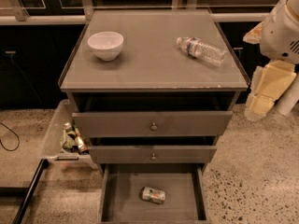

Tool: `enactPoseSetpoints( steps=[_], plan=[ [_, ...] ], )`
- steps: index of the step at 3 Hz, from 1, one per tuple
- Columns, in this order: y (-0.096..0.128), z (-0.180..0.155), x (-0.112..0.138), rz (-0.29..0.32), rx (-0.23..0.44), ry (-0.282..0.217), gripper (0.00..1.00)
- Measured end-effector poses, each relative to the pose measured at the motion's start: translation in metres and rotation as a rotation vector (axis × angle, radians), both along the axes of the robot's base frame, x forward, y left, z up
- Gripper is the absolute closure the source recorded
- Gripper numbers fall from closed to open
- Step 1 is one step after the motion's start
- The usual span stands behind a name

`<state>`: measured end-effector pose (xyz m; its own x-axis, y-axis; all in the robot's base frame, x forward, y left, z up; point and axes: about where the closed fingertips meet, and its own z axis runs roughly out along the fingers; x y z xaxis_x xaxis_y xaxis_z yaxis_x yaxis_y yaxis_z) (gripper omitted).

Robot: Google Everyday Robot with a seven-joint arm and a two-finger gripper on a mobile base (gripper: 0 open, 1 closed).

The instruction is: Pick 7up can from bottom drawer and place on counter

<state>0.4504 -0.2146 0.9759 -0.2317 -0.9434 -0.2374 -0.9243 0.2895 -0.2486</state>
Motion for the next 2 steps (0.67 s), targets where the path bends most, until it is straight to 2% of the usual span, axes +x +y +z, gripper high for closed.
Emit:
enactPoseSetpoints(
  steps=[1,2],
  plan=[
    [0.012,-0.045,0.008,-0.040,0.076,0.044,0.00],
    [0.032,-0.126,0.008,-0.043,0.131,0.114,0.00]
  ],
)
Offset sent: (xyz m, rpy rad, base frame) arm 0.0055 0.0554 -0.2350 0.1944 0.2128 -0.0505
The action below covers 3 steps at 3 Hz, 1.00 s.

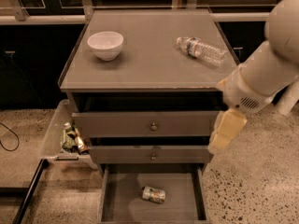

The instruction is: Pick 7up can from bottom drawer and place on counter

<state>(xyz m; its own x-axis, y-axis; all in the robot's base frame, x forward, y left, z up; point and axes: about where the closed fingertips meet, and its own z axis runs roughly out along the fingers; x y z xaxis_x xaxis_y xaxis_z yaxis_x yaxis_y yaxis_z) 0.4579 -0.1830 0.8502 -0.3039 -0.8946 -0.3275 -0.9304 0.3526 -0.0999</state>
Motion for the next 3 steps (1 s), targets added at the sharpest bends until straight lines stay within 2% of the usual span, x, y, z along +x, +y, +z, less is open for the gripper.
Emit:
enactPoseSetpoints(
  steps=[1,2,3],
  plan=[
    [0.019,-0.066,0.000,0.040,0.035,0.028,0.00],
    [0.026,-0.122,0.001,0.074,0.062,0.046,0.00],
    [0.023,-0.161,0.001,0.087,0.044,0.080,0.00]
  ],
)
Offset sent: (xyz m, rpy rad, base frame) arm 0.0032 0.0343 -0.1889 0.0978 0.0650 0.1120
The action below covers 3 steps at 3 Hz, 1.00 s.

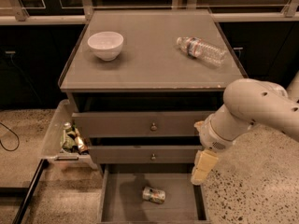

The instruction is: Pick 7up can from bottom drawer and place on counter

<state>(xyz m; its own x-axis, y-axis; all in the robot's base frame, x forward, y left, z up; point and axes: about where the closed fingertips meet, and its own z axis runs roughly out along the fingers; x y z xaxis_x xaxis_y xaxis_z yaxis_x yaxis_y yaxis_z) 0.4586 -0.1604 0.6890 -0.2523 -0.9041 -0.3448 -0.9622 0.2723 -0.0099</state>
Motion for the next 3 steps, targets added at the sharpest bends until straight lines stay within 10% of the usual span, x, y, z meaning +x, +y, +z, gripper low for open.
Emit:
enactPoseSetpoints(
  steps=[2,3],
  plan=[
    [0.007,-0.006,-0.007,0.028,0.021,-0.004,0.00],
    [-0.003,-0.064,-0.018,-0.026,0.052,0.032,0.00]
  ],
)
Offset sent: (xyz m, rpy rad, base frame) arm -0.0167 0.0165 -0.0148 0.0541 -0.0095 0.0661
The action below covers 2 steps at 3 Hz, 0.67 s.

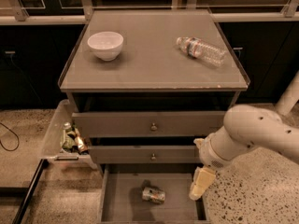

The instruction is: Pick 7up can from bottom drawer and place on counter

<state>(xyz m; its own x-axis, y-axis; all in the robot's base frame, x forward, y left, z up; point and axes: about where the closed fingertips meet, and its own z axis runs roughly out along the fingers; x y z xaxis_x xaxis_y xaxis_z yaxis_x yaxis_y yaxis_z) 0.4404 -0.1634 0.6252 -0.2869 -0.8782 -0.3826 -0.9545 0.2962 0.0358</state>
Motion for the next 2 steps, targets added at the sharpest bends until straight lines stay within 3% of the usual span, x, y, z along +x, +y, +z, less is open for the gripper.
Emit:
enactPoseSetpoints(
  steps=[1,2],
  plan=[
    [-0.012,-0.065,0.002,-0.034,0.042,0.001,0.00],
    [-0.023,-0.121,0.013,-0.015,0.083,-0.055,0.00]
  ],
)
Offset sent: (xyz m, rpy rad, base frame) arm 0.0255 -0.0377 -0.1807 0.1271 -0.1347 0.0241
